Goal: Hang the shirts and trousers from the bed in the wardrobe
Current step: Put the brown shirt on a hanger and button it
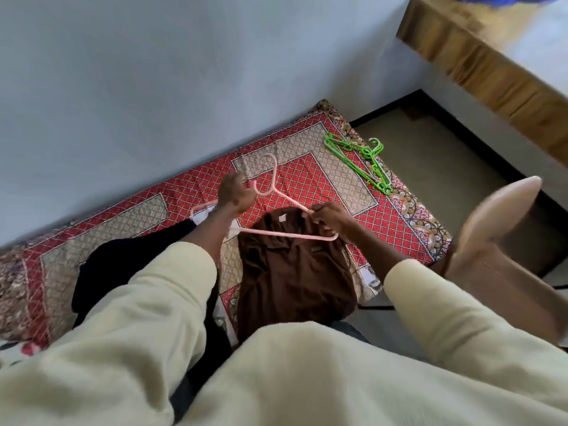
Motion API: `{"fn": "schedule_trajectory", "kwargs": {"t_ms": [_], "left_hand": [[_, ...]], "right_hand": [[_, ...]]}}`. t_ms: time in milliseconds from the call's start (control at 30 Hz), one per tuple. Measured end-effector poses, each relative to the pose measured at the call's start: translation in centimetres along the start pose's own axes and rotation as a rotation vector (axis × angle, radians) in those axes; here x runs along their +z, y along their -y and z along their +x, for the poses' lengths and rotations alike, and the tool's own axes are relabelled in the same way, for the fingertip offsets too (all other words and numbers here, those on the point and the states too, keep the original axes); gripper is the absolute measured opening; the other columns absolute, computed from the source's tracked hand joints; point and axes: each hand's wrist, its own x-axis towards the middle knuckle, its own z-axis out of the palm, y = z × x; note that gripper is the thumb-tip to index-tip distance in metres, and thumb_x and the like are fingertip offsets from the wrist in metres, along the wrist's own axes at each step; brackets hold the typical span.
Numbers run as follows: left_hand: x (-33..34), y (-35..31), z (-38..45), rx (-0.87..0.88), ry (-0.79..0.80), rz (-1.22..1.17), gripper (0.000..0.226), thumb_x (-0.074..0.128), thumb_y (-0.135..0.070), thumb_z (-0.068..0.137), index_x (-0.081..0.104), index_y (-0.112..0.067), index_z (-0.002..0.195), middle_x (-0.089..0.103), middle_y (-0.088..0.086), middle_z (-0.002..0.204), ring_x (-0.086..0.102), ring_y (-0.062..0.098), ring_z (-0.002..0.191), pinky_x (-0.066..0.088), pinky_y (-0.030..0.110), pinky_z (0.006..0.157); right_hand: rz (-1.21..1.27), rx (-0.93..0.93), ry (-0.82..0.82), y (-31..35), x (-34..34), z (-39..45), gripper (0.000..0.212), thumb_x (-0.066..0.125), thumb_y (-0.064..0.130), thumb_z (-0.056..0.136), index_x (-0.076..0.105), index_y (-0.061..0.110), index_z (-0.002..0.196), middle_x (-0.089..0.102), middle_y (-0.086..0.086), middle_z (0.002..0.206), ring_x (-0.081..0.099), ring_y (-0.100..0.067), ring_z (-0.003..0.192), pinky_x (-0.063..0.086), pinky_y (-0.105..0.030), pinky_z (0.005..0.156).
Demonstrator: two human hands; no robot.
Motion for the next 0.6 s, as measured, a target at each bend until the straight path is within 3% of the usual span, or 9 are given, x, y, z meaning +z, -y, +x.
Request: {"fn": "schedule_trajectory", "kwargs": {"t_ms": [67,133,167,267,367,467,533,600], "left_hand": [[-0.2,0.5,-0.2,0.025,0.221,-0.017,0.018,0.056,-0.022,0.087,0.06,-0.007,0.096,0.057,0.009,0.089,0.054,0.027,0.086,0.052,0.047,0.081],[0.2,0.7,-0.6,-0.037,0.398,-0.19,0.019,0.056,-0.024,0.091,0.061,-0.006,0.085,0.063,0.011,0.079,0.059,0.025,0.076,0.053,0.043,0.079],[0.6,0.7,-0.8,-0.05,0.395,-0.22,0.023,0.058,-0.025,0.093,0.062,-0.004,0.084,0.065,0.011,0.076,0.059,0.024,0.072,0.053,0.04,0.076],[2.1,0.6,-1.3,-0.047,0.213,-0.109,0.043,0.055,-0.04,0.097,0.052,-0.013,0.064,0.054,0.006,0.064,0.047,0.021,0.064,0.031,0.032,0.058],[3.3,0.5,-0.8,-0.089,0.073,0.022,0.04,0.051,-0.045,0.099,0.047,-0.022,0.067,0.054,0.002,0.073,0.047,0.02,0.073,0.029,0.033,0.069],[4.6,0.6,0.7,-0.168,0.015,0.037,0.046,0.048,-0.055,0.097,0.052,-0.02,0.067,0.052,-0.001,0.069,0.047,0.021,0.075,0.033,0.035,0.083],[5.7,1.2,2.1,-0.208,-0.058,0.073,0.048,0.046,-0.056,0.097,0.058,-0.017,0.07,0.06,0.003,0.073,0.049,0.022,0.076,0.032,0.044,0.1],[6.6,1.9,2.9,-0.222,-0.136,0.155,0.046,0.045,-0.053,0.098,0.068,-0.016,0.082,0.068,0.011,0.082,0.054,0.025,0.08,0.031,0.045,0.099]], "right_hand": [[0.056,0.055,0.157,-0.1,-1.9,-0.2,0.023,0.047,0.002,0.095,0.069,0.007,0.099,0.042,0.002,0.058,0.027,-0.005,0.035,0.02,-0.012,0.037],[0.067,0.092,0.217,-0.4,-3.2,-0.2,0.023,0.046,0.002,0.097,0.068,0.005,0.101,0.043,0.002,0.056,0.027,-0.005,0.035,0.02,-0.012,0.036],[0.02,0.094,0.189,-0.5,-3.5,-0.3,0.023,0.047,0.003,0.097,0.07,0.006,0.1,0.044,0.002,0.057,0.028,-0.006,0.037,0.022,-0.013,0.037],[-0.103,0.09,0.069,-1.5,-3.7,1.2,0.021,0.052,0.004,0.097,0.072,0.008,0.101,0.048,0.003,0.058,0.034,-0.008,0.044,0.026,-0.016,0.041],[-0.129,0.124,0.036,-2.0,-3.4,2.9,0.02,0.057,0.005,0.095,0.072,0.002,0.107,0.053,0.0,0.06,0.038,-0.009,0.046,0.027,-0.015,0.04],[-0.178,0.089,0.002,-2.0,-2.8,4.5,0.017,0.061,0.008,0.092,0.073,0.002,0.104,0.064,-0.006,0.072,0.049,-0.013,0.055,0.037,-0.023,0.05],[-0.29,0.038,-0.131,-2.9,-2.6,6.5,0.014,0.061,0.011,0.09,0.071,0.002,0.087,0.066,-0.007,0.08,0.056,-0.02,0.066,0.041,-0.031,0.06],[-0.31,0.086,-0.278,-4.9,-2.9,8.4,0.016,0.058,0.01,0.087,0.064,0.003,0.074,0.064,-0.009,0.074,0.061,-0.023,0.066,0.045,-0.033,0.059]]}}
